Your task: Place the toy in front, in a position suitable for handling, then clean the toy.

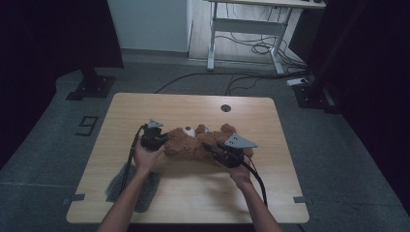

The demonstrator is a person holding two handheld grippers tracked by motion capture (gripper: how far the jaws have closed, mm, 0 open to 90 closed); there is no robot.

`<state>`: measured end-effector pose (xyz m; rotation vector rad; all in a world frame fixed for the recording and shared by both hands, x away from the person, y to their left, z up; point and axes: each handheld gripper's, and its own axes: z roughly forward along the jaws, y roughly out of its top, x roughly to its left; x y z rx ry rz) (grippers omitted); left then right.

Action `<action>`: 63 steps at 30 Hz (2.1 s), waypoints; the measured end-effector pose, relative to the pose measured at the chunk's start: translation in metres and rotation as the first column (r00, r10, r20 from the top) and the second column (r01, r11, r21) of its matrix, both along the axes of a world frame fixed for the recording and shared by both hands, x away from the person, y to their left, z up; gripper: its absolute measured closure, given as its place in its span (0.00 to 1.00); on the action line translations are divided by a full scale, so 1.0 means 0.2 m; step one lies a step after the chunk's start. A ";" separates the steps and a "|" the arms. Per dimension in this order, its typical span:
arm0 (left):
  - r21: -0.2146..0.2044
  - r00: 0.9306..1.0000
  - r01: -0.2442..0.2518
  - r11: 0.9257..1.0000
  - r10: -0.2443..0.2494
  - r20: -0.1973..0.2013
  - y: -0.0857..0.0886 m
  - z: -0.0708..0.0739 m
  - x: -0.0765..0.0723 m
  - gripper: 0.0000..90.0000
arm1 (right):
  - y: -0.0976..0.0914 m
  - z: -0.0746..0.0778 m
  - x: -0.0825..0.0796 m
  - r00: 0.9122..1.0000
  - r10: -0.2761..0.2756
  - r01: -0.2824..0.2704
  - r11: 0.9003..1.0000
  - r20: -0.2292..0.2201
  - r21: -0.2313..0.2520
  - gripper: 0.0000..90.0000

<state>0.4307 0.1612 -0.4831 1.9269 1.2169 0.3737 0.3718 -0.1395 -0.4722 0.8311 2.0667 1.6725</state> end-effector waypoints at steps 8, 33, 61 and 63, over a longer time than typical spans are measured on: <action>0.027 0.998 -0.056 0.998 0.055 0.011 0.07 0.01 -0.01 0.70 | -0.02 -0.05 0.01 0.999 -0.015 0.016 0.999 -0.034 0.040 0.79; 0.075 1.000 -0.003 0.997 0.003 -0.011 0.33 -0.09 -0.57 0.31 | -0.05 -0.13 -0.06 0.994 -0.026 0.034 0.996 -0.107 0.082 0.66; 0.107 1.000 -0.022 0.994 0.024 -0.015 0.36 -0.19 -0.72 0.22 | -0.08 -0.19 -0.11 0.994 -0.026 0.032 0.998 -0.107 0.059 0.64; 0.103 0.999 -0.024 0.994 0.026 -0.023 0.34 -0.21 -0.72 0.21 | -0.08 -0.18 -0.11 0.994 -0.027 0.033 0.998 -0.107 0.057 0.64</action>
